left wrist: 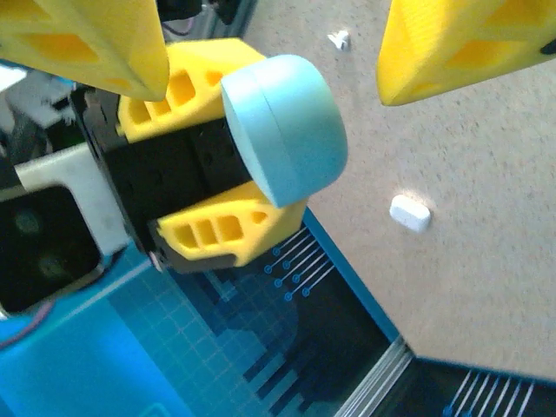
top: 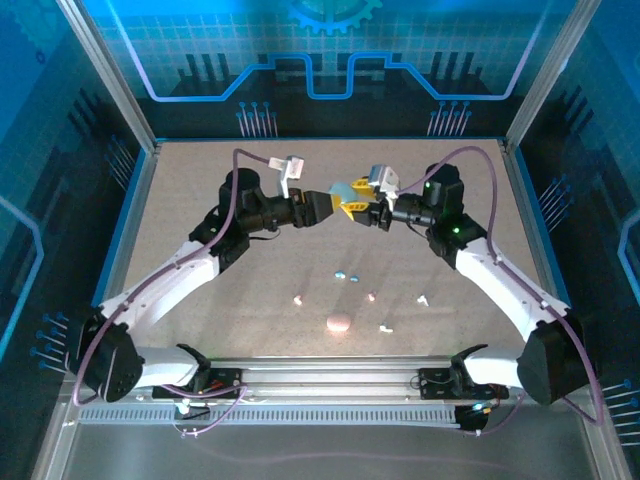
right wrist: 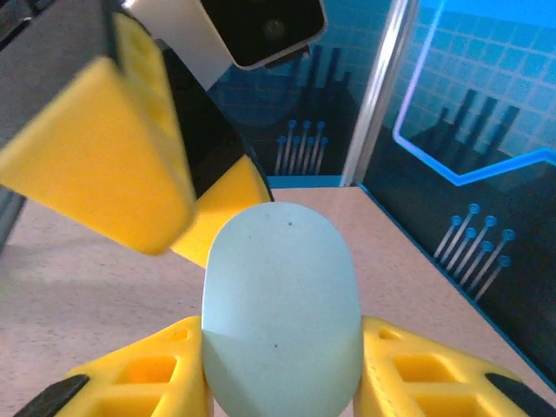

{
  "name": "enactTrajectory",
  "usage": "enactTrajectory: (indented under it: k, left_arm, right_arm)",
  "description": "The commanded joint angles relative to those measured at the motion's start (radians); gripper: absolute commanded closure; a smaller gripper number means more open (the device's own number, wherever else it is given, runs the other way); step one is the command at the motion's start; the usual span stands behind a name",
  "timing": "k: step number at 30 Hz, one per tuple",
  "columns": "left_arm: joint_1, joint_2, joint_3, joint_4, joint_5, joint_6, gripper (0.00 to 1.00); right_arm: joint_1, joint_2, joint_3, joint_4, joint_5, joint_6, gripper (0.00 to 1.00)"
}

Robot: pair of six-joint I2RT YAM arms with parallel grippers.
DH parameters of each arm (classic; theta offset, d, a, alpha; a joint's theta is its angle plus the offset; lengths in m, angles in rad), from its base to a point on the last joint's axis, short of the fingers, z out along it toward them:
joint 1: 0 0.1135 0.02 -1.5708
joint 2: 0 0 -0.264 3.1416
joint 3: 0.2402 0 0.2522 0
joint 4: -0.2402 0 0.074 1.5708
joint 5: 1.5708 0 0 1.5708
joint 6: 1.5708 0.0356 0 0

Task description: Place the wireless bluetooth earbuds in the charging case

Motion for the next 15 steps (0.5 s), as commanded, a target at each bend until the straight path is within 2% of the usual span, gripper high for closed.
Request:
enactTrajectory:
  k: [1, 4, 7, 15]
  left_arm:
    - [-0.005, -0.082, -0.078, 0.058, 0.008, 0.339, 0.32]
    - [-0.006, -0.115, -0.134, 0.102, 0.020, 0.523, 0.34]
    - [-0.005, -0.113, -0.127, 0.070, 0.043, 0.609, 0.35]
    - [-0.006, -0.074, -0.098, 0.109, 0.161, 0.608, 0.39]
  right_arm:
    - [-0.024, 0.042, 0.114, -0.247, -0.216, 0.009, 0.65]
    - [-0.026, 0.071, 0.186, -0.396, -0.294, -0.055, 0.65]
    - [-0.026, 0.095, 0.243, -0.501, -0.343, -0.115, 0.65]
    - [-0.023, 0.119, 0.297, -0.594, -0.381, -0.176, 0.66]
